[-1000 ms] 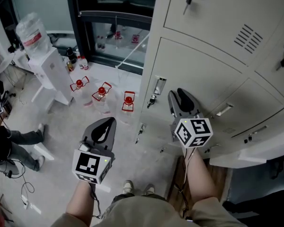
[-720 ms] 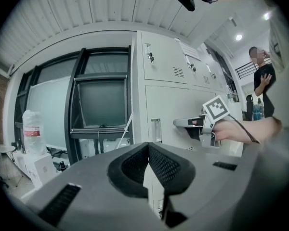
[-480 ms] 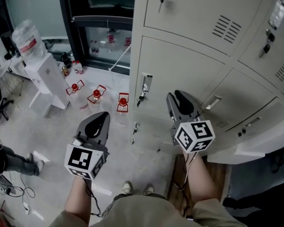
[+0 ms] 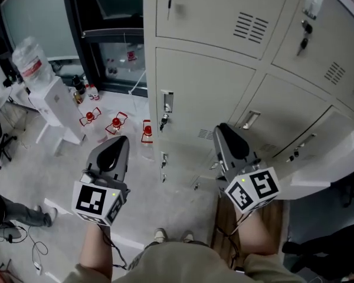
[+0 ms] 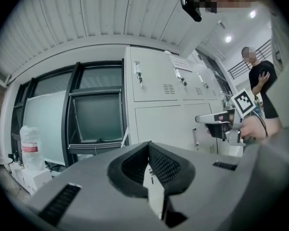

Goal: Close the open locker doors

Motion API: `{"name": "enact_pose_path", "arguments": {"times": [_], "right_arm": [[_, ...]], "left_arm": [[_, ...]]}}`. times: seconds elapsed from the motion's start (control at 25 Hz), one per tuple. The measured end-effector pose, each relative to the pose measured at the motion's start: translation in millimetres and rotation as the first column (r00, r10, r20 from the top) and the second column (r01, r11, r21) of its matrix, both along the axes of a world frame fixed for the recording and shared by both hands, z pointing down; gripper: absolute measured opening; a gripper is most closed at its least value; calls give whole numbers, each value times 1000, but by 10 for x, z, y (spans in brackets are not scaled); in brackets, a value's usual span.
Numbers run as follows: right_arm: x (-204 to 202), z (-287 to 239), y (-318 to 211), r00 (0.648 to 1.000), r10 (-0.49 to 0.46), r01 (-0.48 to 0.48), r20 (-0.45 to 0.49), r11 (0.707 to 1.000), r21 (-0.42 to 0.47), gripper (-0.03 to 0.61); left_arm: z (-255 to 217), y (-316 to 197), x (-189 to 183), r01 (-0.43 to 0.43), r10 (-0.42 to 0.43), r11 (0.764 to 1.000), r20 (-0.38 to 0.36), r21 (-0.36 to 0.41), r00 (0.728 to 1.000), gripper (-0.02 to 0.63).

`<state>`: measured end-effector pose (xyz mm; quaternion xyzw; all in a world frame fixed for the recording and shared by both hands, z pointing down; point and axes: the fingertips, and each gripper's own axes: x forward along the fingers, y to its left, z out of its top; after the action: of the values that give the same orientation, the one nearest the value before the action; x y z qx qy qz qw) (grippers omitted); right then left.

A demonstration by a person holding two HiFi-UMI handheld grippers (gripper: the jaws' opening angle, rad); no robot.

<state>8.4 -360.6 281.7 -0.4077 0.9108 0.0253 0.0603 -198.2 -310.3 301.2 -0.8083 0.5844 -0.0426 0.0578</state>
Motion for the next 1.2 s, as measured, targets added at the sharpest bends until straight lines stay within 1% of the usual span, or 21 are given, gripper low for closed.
{"name": "enact_pose_path", "arguments": {"times": [0.08,0.16,0.28,0.48,0.6,0.72,0.84,0.96,1.08,1.2], "right_arm": [[51,-44,146,1000,-16,16,-11,1000,11,48],[96,-66,287,999,-28,28,-31,999,23,48],[190,-76,455,998,-24,26,-58,999,40,46],[357,-30,672,999,-13,14,-53,1000,26,36],[425,47,775,999,-15,15,-50,1000,4,14],[485,131,847,999,-17,16,-43,1000,-23,8],[537,238,913,998,-22,19,-55,999,-48,6],[557,384,966,995,-38,31,-88,996,-84,6],[578,499,1014,995,-56,45,-86,991,-124,6],[612,574,1034,994,-53,39,-94,989,-143,6]], "left_arm": [[-67,49,111,-20,20,1000,-10,13,1000,8],[-97,120,219,-39,39,999,-11,4,999,8],[-103,217,320,-45,45,999,-7,26,999,8],[-57,378,517,-74,74,997,-7,14,997,8],[-27,488,691,-109,109,994,-21,11,994,8],[53,572,881,-146,146,989,6,-3,989,8],[181,612,976,-153,154,988,25,-26,988,8],[267,627,1009,-157,158,987,16,-43,987,8],[339,659,1035,-159,161,986,25,-55,987,8],[420,699,1063,-156,159,985,45,-72,986,8]]}}
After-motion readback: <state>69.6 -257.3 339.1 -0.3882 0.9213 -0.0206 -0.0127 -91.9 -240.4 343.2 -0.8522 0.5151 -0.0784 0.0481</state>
